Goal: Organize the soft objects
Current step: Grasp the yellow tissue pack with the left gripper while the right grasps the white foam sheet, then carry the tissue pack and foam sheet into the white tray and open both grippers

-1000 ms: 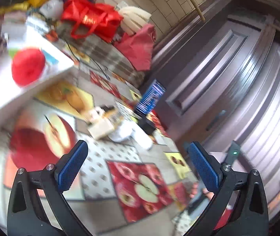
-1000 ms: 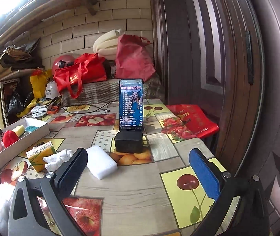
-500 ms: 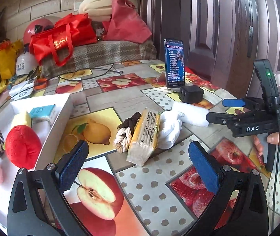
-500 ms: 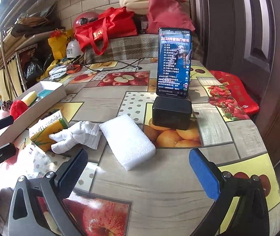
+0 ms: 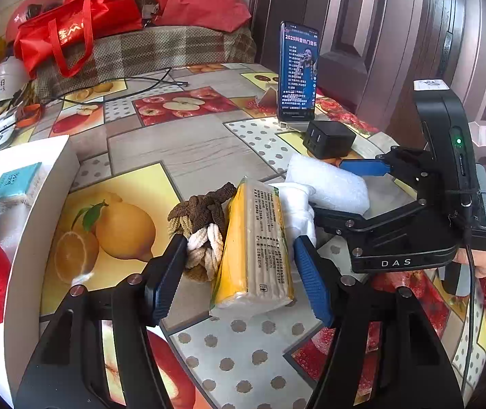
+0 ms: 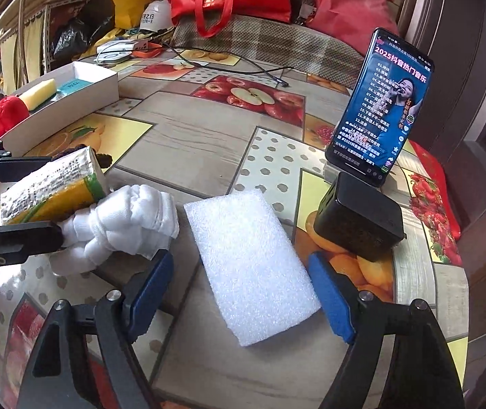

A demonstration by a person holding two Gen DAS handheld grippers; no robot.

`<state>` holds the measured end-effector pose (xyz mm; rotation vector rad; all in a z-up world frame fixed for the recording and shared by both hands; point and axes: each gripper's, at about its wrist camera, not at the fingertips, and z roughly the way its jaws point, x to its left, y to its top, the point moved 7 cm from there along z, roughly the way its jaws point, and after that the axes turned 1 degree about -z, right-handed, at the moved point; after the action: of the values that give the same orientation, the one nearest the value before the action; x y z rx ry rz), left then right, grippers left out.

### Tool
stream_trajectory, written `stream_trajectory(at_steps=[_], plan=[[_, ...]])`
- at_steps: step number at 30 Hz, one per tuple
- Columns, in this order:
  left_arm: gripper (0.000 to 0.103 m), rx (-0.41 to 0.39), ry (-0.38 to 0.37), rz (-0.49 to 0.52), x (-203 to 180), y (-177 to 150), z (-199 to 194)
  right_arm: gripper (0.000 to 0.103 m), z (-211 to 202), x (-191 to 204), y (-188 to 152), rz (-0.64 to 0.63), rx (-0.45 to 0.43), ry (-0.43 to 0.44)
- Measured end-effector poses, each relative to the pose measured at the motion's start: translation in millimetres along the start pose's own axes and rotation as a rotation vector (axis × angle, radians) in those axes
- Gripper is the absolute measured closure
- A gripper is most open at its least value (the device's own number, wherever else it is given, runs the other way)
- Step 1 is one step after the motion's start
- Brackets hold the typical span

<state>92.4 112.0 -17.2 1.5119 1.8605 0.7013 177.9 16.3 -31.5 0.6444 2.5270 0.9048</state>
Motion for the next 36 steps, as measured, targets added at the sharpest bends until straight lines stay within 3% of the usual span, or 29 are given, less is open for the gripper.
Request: stream_trajectory(at_steps=[7,10,13,17,19,21,27,33,34,35,36], plan=[[0.038,-0.151,0.046,0.03,-5,2,-31,0.021,-9,-7,3,0.041,-0.041,-0.013],[0.038,-0.093,0.061,0.062,-8,2,-19,0.021,5,-11,2,0.065,0.021,-0.014],[0.042,-0.041,0.054,0.024,0,1,-9,0.022,14,-24,4,0.151,0.044,0.041],[0.045,-0.049,0.071,-0.006,6,-1,-11,0.022,17,-30,7,0.183,0.035,0.088],[0.047,-0.079,0.093,0.014,3,0,-16,0.038,12,-20,5,0.136,0.023,0.102],[0.057,-0.125,0.122,0.033,0,0,-25,0.051,3,-10,0,0.091,0.014,0.106],[0.058,-0.134,0.08,0.035,-11,-11,-38,0.051,-24,-15,-33,0.107,0.013,0.108],[0.059,0.014,0.128,0.015,-3,-13,-5,0.051,-28,-27,-39,0.17,0.01,0.118],[0.062,0.034,0.117,0.002,0,-14,0,0.051,-28,-25,-39,0.161,0.011,0.109],[0.079,0.053,0.102,-0.008,1,-16,3,0.051,-28,-24,-38,0.156,0.011,0.103],[0.08,0.061,0.091,-0.013,2,-17,4,0.051,-28,-24,-38,0.155,0.01,0.101]])
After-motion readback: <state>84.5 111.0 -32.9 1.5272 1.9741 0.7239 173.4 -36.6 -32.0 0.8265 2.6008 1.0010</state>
